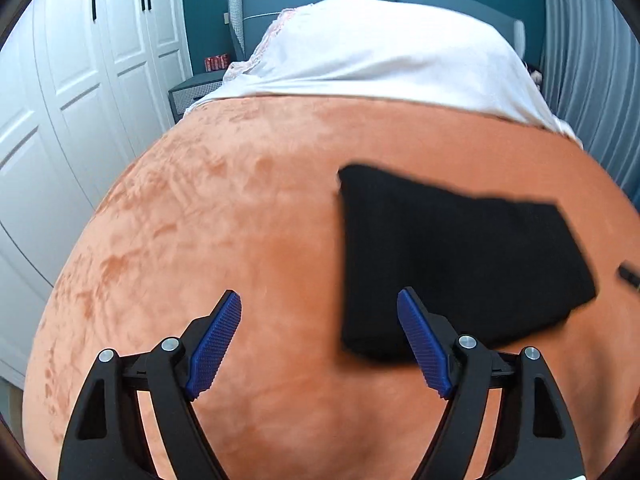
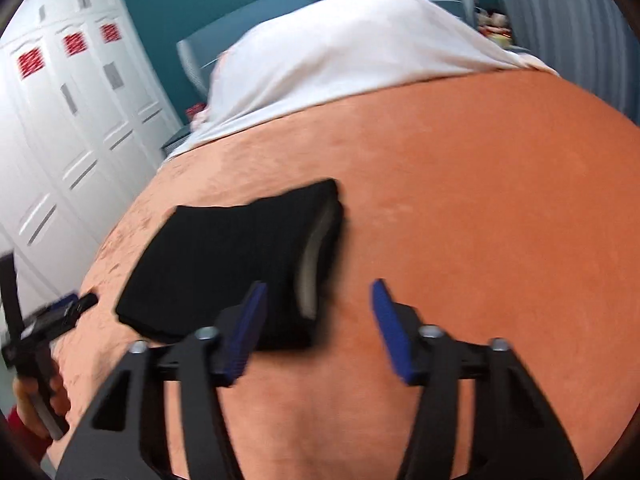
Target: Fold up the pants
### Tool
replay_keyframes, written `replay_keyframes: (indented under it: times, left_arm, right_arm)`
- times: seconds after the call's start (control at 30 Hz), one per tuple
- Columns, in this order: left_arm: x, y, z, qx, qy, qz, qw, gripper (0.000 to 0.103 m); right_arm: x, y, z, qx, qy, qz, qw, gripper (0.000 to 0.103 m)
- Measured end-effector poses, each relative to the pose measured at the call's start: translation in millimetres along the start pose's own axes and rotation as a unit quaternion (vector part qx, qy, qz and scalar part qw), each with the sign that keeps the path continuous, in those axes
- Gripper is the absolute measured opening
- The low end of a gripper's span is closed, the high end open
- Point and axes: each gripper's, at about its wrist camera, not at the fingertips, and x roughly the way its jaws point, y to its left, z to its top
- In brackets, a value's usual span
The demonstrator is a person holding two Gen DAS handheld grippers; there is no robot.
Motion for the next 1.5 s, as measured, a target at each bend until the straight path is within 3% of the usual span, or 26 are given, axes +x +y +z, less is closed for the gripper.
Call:
replay_keyframes:
  times: [0.07, 0.13, 0.2, 0.27, 0.3, 0.37, 0.57, 0.7, 0.83, 1.0, 1.2, 1.3, 1.5]
  left_arm:
    - [14.2, -19.1, 16.1, -0.001, 0.009, 0.006, 0.9999, 0.077]
    - [46.9, -41.6, 18.1, 0.026, 0.037, 0.034, 0.9984, 0.077]
    - [85.8, -54.2, 4.9, 0.06, 0.076, 0.072, 0.9927, 0.078]
    - [99.8, -50.7, -8.7, 0.059, 0.086, 0.068, 0.9922, 0.081]
    - [95.5, -47.9, -11.2, 0.049, 0.072, 0.069, 0.9938, 0.081]
    - [84.7, -44.4, -10.9, 0.044, 0.064, 0.067, 0.9947, 0.078]
    - [19.6, -41.5, -14.8, 0.027, 0.042, 0.031, 0.9983, 0.076]
    - [-38.2, -41.2, -24.1, 0.02, 0.033, 0.032, 0.9987, 0.076]
    - [-91.9, -44.7, -35.7, 0.02, 0.026, 0.024, 0.9992, 0.076]
    - [-126.7, -52.7, -42.1, 0.032, 0.012, 0.033, 0.9989, 0.076]
    - [-80.0, -60.9, -35.0, 0.061, 0.035, 0.06, 0.9957, 0.076]
    - [-41.1, -60.4, -27.9, 0.053, 0.065, 0.047, 0.9953, 0.076]
    - [33.5, -63.7, -21.6, 0.051, 0.095, 0.06, 0.9923, 0.075]
  right_arm:
    - [25.4, 35.1, 15.0, -0.043, 0.026, 0.01, 0.999, 0.029]
    - [59.7, 53.1, 18.0, -0.085, 0.049, -0.031, 0.995, 0.027]
    - [93.9, 46.4, 14.9, -0.095, 0.074, -0.086, 0.989, 0.029]
    - [111.0, 26.2, 10.6, -0.068, 0.086, -0.09, 0.99, 0.038]
    - [106.1, 19.7, 9.2, -0.055, 0.079, -0.08, 0.992, 0.042]
    - [78.7, 13.4, 6.4, -0.025, 0.062, -0.066, 0.996, 0.041]
    - [-3.8, 29.6, -14.5, -0.025, 0.018, -0.073, 0.997, 0.041]
    - [-41.5, 41.0, -27.4, -0.028, 0.022, -0.088, 0.996, 0.042]
    - [-79.3, 63.9, -36.1, -0.032, 0.02, -0.069, 0.997, 0.041]
    - [-100.1, 84.3, -39.1, -0.037, 0.023, -0.052, 0.998, 0.041]
    - [-66.8, 79.5, -18.9, -0.028, 0.042, -0.044, 0.998, 0.041]
    - [-30.0, 72.1, -0.8, -0.017, 0.055, -0.048, 0.997, 0.041]
    - [47.8, 67.9, 15.8, -0.037, 0.088, -0.057, 0.994, 0.041]
